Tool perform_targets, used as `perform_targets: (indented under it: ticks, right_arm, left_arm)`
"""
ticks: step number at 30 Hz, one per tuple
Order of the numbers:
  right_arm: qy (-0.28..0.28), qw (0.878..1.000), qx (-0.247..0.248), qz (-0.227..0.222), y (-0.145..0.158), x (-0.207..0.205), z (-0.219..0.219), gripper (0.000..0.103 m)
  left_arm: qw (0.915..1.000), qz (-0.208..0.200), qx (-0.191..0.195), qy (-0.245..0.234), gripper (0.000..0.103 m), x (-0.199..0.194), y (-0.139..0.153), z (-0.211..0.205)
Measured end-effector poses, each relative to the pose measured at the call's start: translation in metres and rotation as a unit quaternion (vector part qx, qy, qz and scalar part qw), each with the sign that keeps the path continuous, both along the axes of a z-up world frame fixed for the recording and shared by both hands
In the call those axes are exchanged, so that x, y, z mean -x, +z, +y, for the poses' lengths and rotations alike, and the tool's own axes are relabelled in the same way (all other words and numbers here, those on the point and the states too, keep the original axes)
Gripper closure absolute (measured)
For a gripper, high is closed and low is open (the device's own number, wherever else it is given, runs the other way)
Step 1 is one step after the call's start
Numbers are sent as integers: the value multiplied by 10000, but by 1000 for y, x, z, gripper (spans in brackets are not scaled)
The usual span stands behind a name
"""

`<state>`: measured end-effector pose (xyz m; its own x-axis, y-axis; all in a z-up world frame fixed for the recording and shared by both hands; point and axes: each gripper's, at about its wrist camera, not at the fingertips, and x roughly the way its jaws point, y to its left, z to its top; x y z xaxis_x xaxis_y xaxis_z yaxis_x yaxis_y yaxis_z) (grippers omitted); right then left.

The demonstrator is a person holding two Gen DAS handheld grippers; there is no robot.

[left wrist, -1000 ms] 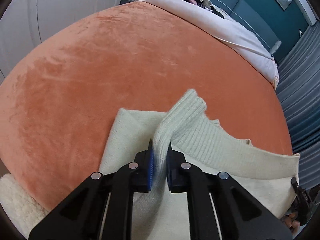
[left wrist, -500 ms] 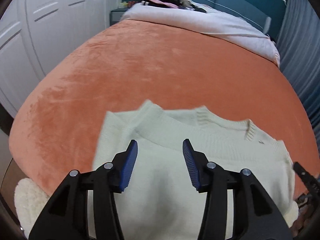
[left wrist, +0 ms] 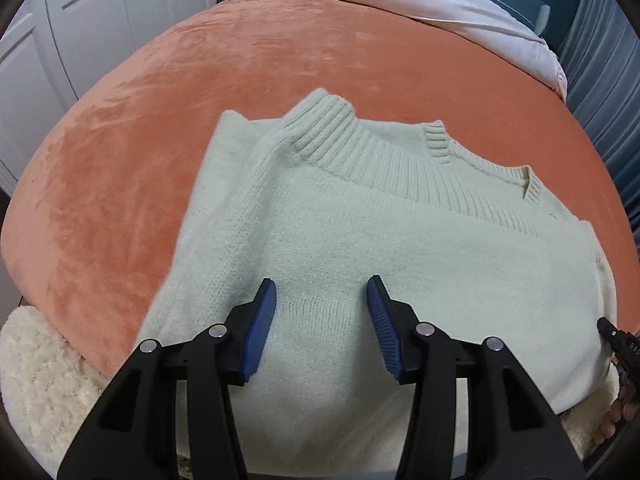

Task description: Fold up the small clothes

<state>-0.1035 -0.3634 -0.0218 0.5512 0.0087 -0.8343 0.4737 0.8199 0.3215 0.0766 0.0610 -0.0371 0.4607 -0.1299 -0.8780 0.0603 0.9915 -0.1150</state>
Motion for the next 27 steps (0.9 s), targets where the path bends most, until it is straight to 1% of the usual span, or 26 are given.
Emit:
perform_targets:
  ticks: [1,3,4,5,6,7,8,9,11,12,13,14,15,16,17,19,20,21,22,24,25,26,27]
  right_arm:
    - [-25,10000,3,21,3,2,0,103]
    - [17,9993,361,-31,18,2,9,103]
    - [41,9991,421,-102,23,2,14,103]
    - [60,9990,429,-69,21,1,13,103]
    - [61,9988,472,123,12,3,9,103]
    - [109,9990,360,253,0,1,4,103]
    - [52,9996,190,204,-2,-2,3,103]
    - [-33,9998,92,175,2,-3,0,103]
    - [-113,9995,281,18,20,0,4,103]
    - [-80,9993,363,-97,27,1,7,98]
    - [-23,9991,417,-117,31,1,10,97]
    - [40,9988,481,-42,29,-1,10,97]
    - [61,9983,573,123,22,-6,11,97]
    - [81,9973,631,378,10,-13,11,97]
    - [108,9974,562,445,0,-13,9,99]
    - [-9,9982,456,388,9,-12,6,99]
    - [-13,9986,424,303,18,-13,8,97]
    - [-6,9992,386,143,25,-14,9,92]
    - [10,9993,380,59,30,-16,10,91]
    - [-4,9983,578,34,36,-29,9,82]
    - [-43,9977,675,-21,40,-34,7,80]
    - [-66,9971,757,-78,41,-43,5,74]
    - [-89,9964,841,-56,41,-51,3,65]
  left_arm:
    - [10000,-7,-76,12,56,1,1,-2]
    - [9999,33,-75,124,56,0,3,-3]
    - [9998,62,-47,169,56,0,3,-2]
    - [9998,77,-32,182,56,1,3,-2]
    - [9998,76,-49,158,56,1,4,-2]
    - [9999,74,-76,130,56,0,3,-2]
    - [9999,72,-99,112,56,0,3,-2]
    - [9998,71,-130,101,56,0,2,-3]
    - [9998,88,-161,119,55,-1,2,-4]
    - [9997,91,-169,129,55,0,2,-4]
    - [9997,85,-181,131,55,0,2,-4]
    - [9997,76,-193,130,55,0,2,-4]
    - [9997,72,-206,135,55,0,1,-5]
    - [9997,66,-213,141,55,-1,1,-5]
    - [9996,62,-222,147,55,-1,1,-6]
    - [9995,61,-264,138,55,0,2,-7]
    - [9995,66,-267,131,55,0,2,-7]
    - [9996,69,-259,129,55,1,2,-6]
    - [9996,65,-247,122,55,1,2,-5]
    - [9996,40,-242,121,55,2,2,-5]
    - [9996,26,-269,115,55,2,2,-5]
    - [9995,17,-299,109,55,3,2,-6]
    - [9995,13,-311,106,55,3,2,-6]
